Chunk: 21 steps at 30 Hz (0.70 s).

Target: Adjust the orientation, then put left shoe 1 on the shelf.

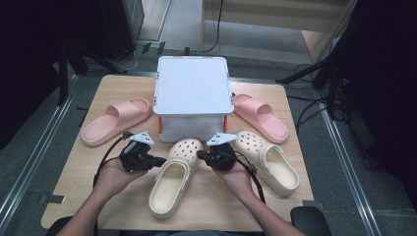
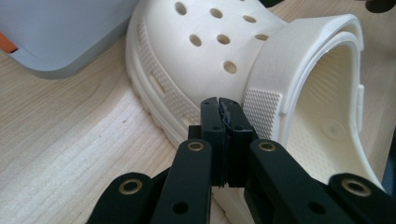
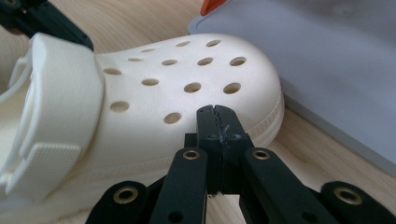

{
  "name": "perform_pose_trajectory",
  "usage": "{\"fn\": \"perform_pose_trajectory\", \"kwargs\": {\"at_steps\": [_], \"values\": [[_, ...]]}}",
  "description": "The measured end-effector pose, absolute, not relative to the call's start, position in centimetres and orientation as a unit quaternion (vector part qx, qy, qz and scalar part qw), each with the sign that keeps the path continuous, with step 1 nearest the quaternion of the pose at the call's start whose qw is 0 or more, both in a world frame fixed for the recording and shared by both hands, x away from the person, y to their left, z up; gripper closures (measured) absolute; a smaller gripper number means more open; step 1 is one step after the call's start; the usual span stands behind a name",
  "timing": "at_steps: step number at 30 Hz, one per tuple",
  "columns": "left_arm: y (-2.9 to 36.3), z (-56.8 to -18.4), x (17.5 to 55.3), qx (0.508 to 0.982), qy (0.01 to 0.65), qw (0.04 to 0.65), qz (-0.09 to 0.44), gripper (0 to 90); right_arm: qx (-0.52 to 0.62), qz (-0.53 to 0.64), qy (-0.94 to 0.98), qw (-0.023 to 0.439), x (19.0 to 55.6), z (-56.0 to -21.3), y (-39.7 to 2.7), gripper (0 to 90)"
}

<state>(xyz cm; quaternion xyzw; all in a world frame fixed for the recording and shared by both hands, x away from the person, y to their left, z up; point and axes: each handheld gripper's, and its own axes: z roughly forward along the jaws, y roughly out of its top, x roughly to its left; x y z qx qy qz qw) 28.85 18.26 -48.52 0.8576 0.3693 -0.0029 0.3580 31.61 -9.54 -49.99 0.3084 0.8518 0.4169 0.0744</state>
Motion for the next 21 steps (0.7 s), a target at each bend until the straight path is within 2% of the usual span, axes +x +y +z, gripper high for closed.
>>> {"fn": "perform_pose_trajectory", "kwargs": {"at_steps": [8,12,18,21], "values": [[17.8,-48.6,28.6,0.856,0.362,0.367,-0.024,88.5,0.319,0.415,0.848,0.083,32.3,-49.9,-9.0,90.0],[17.9,-48.4,28.8,0.852,0.367,0.374,-0.029,85.3,0.324,0.417,0.846,0.075,32.7,-49.9,-9.1,87.6],[19.1,-47.0,29.5,0.834,0.380,0.398,-0.034,72.1,0.326,0.428,0.840,0.066,32.4,-49.0,-10.0,81.9],[19.2,-46.4,29.9,0.832,0.382,0.402,-0.031,70.4,0.328,0.429,0.839,0.060,31.9,-48.5,-10.3,77.7]]}}
